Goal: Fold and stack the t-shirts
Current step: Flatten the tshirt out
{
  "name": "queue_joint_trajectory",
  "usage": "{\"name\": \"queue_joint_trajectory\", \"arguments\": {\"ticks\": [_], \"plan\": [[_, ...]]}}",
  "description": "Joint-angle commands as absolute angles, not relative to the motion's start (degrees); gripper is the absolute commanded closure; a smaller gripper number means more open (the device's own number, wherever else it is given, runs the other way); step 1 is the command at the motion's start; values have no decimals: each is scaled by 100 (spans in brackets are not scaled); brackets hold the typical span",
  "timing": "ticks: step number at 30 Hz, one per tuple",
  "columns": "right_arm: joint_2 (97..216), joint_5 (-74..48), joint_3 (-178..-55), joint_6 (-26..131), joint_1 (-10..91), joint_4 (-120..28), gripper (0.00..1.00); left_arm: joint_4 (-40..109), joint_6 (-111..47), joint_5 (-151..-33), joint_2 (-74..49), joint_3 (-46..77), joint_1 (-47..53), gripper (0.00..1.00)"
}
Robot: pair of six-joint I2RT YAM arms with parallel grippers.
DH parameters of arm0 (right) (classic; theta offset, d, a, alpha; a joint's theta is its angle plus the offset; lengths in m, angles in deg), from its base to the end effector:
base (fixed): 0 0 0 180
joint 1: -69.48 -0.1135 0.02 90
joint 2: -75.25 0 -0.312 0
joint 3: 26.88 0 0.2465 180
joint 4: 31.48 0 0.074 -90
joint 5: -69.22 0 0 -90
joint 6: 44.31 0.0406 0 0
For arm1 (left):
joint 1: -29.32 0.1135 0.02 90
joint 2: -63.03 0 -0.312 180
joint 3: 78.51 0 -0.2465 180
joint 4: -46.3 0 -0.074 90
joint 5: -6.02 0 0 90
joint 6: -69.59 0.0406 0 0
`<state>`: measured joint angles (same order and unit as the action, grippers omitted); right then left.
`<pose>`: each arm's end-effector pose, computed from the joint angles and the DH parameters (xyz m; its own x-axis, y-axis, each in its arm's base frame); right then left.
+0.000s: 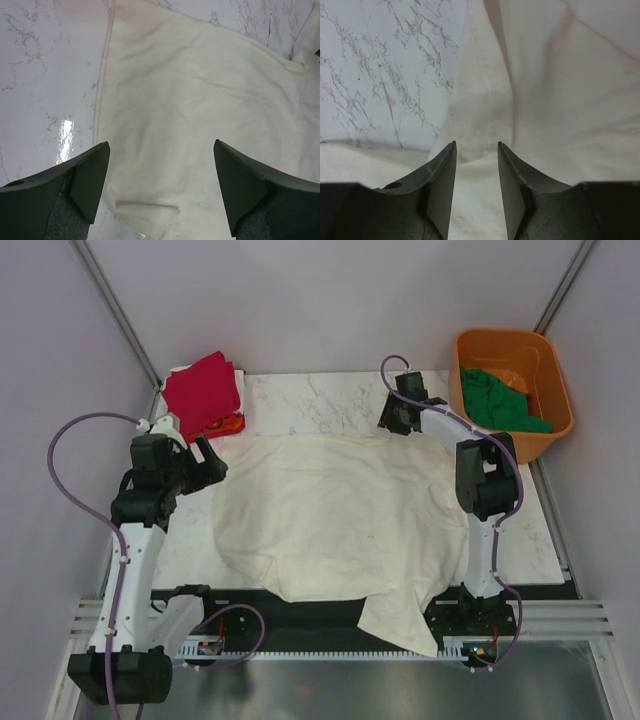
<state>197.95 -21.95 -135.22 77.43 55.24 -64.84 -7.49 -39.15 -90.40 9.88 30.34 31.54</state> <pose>0.4891 0.1233 0.2301 -0.7323 0.3568 -0.5801 0.1794 0.9228 0.3411 0.1601 0.0017 0.3725 -0.5701 -0.3416 -0.7472 -0.1384 0.9364 -0.3225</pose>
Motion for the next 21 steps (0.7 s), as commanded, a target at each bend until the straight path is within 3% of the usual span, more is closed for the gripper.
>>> {"name": "queue_joint_trajectory", "arguments": {"ticks": [1,21], "plan": [[19795,-2280,-13431,7864,5577,-6333,55,-620,-3905,-9050,1266,3579,3134,9],[20208,-2254,-13395,7908,5682,-6236,60,-558,-3904,-8758,1486,3844,3002,9]]}}
